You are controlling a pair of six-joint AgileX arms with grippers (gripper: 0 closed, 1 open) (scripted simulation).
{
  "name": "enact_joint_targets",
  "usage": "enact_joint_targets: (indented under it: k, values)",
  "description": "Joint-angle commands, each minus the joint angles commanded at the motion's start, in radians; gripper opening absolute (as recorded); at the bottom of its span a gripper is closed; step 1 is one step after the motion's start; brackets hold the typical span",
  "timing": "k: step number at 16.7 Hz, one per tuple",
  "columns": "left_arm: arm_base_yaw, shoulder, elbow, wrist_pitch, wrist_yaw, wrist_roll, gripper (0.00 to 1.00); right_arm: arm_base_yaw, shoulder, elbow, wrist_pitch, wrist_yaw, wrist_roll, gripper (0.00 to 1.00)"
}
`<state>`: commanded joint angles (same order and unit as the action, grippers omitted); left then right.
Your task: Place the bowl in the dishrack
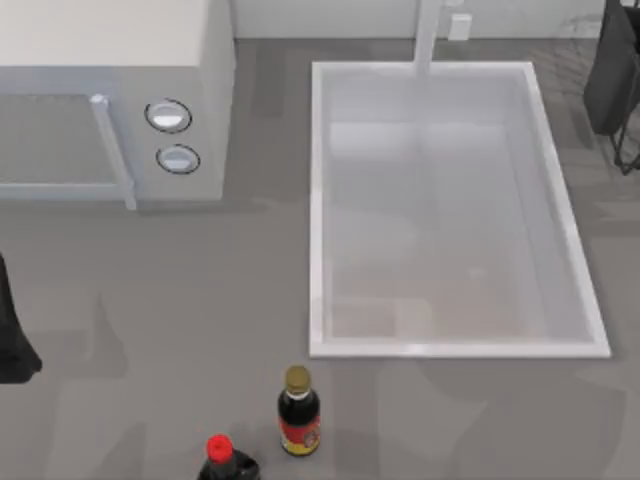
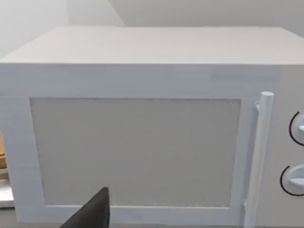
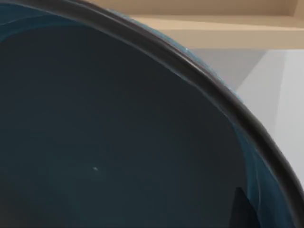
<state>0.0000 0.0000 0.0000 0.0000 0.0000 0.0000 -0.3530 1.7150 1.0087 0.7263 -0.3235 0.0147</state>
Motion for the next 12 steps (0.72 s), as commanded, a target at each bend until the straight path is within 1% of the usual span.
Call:
enact_joint_targets:
  k: [3, 8, 12]
  values:
    - [0.000, 0.000, 0.000, 0.000, 0.000, 0.000, 1.00, 0.042, 0.075, -0.027, 0.088, 0.042, 0.001, 0.00]
    - [0.000, 0.000, 0.000, 0.000, 0.000, 0.000, 1.00, 0.046, 0.082, -0.030, 0.097, 0.046, 0.002, 0.00]
    - [0.000, 0.000, 0.000, 0.000, 0.000, 0.000, 1.00, 0.046, 0.082, -0.030, 0.097, 0.046, 0.002, 0.30]
